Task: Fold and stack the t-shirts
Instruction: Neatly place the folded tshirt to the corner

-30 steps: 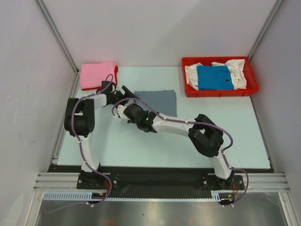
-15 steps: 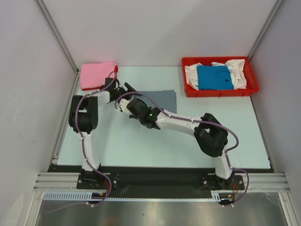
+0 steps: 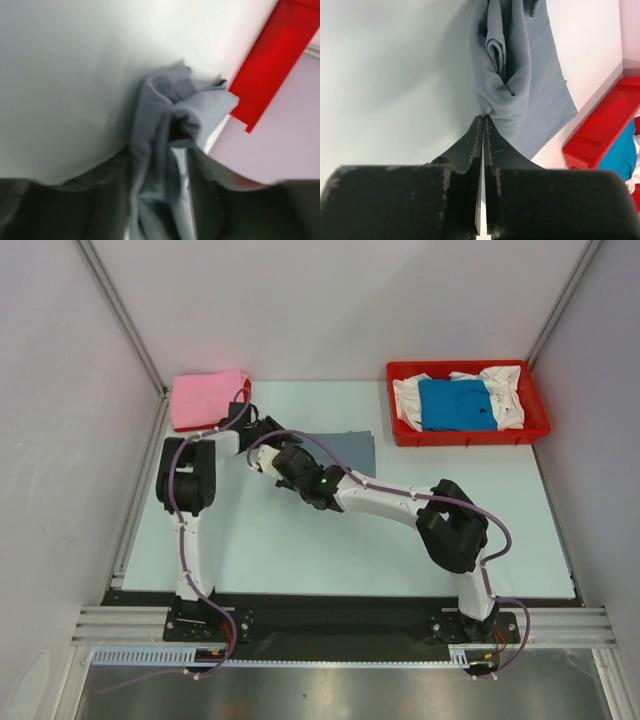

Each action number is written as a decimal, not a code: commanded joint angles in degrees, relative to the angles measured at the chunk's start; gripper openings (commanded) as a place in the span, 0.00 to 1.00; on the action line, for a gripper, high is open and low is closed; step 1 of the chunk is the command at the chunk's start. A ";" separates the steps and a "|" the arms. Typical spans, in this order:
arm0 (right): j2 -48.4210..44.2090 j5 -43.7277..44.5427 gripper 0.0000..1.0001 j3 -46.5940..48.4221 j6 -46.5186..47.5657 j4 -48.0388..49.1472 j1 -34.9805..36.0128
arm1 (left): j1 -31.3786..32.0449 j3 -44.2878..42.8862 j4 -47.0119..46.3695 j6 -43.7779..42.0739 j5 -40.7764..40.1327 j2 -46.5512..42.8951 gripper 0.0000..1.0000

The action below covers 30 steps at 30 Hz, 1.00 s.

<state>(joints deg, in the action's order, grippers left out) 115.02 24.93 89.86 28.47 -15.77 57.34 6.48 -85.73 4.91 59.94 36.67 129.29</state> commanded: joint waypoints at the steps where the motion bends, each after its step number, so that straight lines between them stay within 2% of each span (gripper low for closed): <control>1: -4.54 -0.93 0.00 1.19 -1.75 1.27 0.05 | 0.46 -0.66 -0.60 -1.41 -3.19 3.33 0.47; 2: -4.80 -1.02 0.01 0.84 -2.01 0.83 0.22 | 0.38 -1.01 -1.47 -1.58 -2.83 3.59 0.34; 4: -5.16 -0.94 0.06 0.66 -2.71 0.39 0.40 | 0.37 -2.50 -1.65 -3.51 -2.74 4.21 0.17; 5: -5.33 -0.76 0.19 0.66 -3.50 -0.48 0.49 | 0.37 -3.12 -1.83 -4.39 -2.91 4.47 0.08; 6: -5.94 -0.58 0.27 0.75 -4.38 -1.27 0.66 | 0.46 -3.82 -0.18 -6.92 -3.52 4.47 0.00; 8: -6.91 1.17 0.40 1.01 -8.33 -4.16 0.93 | 0.46 -4.79 0.36 -9.48 -5.62 2.99 0.00; 10: -8.93 3.62 0.47 1.71 -14.45 -7.68 0.49 | 0.55 -4.62 0.80 -12.82 -6.86 1.23 0.00; 11: -9.63 4.07 0.57 2.59 -17.45 -13.79 0.40 | 0.64 -4.53 1.15 -15.62 -7.22 -0.60 0.00; 12: -11.99 6.34 0.59 3.03 -19.57 -16.63 0.75 | 0.64 -4.96 2.11 -17.30 -8.70 -1.75 0.00; 16: -22.25 9.26 0.59 -2.67 -27.92 -29.28 0.14 | 0.81 -6.55 8.27 -24.68 -12.84 -6.94 0.00; 19: -32.44 5.40 0.59 -7.92 -36.01 -34.92 -0.91 | 0.99 -6.99 12.49 -30.92 -18.02 -12.12 0.00; 23: -44.32 1.45 0.59 -15.05 -41.12 -35.21 -0.48 | 1.25 -9.09 18.81 -41.71 -24.17 -17.05 0.00; 26: -51.01 -1.81 0.59 -19.28 -43.32 -35.38 -0.04 | 1.25 -12.25 20.23 -47.52 -27.17 -18.46 0.00; 30: -55.33 -4.26 0.59 -24.29 -43.85 -33.37 0.67 | 1.60 -21.64 23.92 -53.34 -30.51 -16.45 0.00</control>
<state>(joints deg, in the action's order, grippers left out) 60.38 24.23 68.88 -12.21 -49.10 57.32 7.75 -100.40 26.22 15.88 11.46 114.69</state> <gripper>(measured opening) 0.591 0.049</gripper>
